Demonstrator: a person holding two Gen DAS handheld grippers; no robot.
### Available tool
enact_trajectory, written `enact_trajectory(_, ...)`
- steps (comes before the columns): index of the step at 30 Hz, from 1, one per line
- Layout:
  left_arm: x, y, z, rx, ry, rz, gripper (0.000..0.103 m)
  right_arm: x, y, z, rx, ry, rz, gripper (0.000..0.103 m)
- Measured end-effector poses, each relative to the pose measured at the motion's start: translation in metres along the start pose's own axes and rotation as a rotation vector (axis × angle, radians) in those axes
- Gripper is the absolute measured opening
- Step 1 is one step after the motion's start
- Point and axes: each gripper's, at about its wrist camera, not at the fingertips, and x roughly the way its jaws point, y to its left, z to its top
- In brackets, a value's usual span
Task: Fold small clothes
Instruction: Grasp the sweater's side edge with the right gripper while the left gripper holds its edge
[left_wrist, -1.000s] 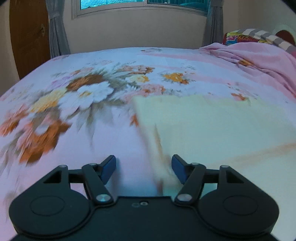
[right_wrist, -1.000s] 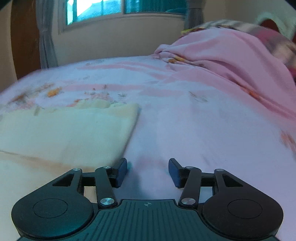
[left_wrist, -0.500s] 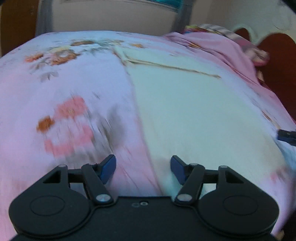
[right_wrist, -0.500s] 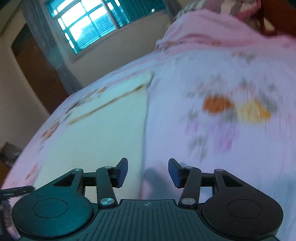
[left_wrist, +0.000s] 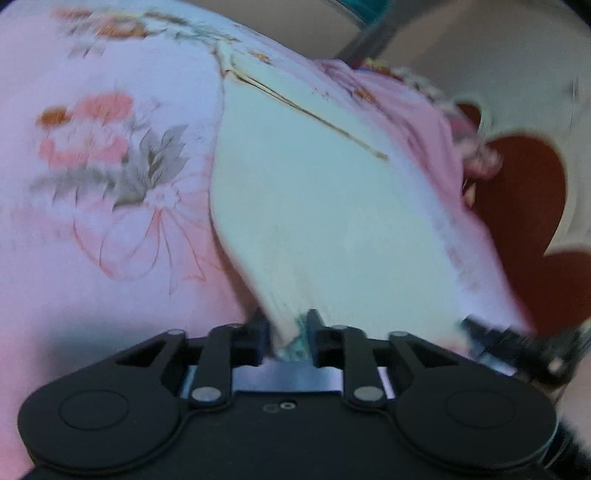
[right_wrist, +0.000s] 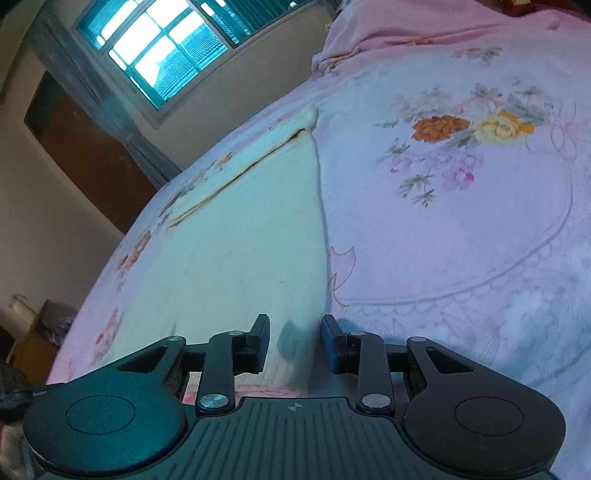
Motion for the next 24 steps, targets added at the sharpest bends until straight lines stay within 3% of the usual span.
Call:
enact_trajectory(3,0.003,0.025,0.0,-0.136,-0.022,-0.108,0.028,0.001,-0.013,0.003,0.093,-0.001,0.037,0.031)
enact_trajectory(7,0.013,0.05,0.005,-0.238,-0.038,-0.21,0.026,0.006,-0.028,0.01,0.173,0.029,0.096,0.031)
enact_trajectory(15,0.029,0.056,0.026,-0.186,-0.002,-0.245,0.023,0.019,-0.051,0.024,0.262,0.089,0.199,0.031)
enact_trajectory(24,0.035,0.062,0.042,-0.139,0.041,-0.259,0.023,0.017,-0.061,0.033,0.227,0.172,0.268,0.031)
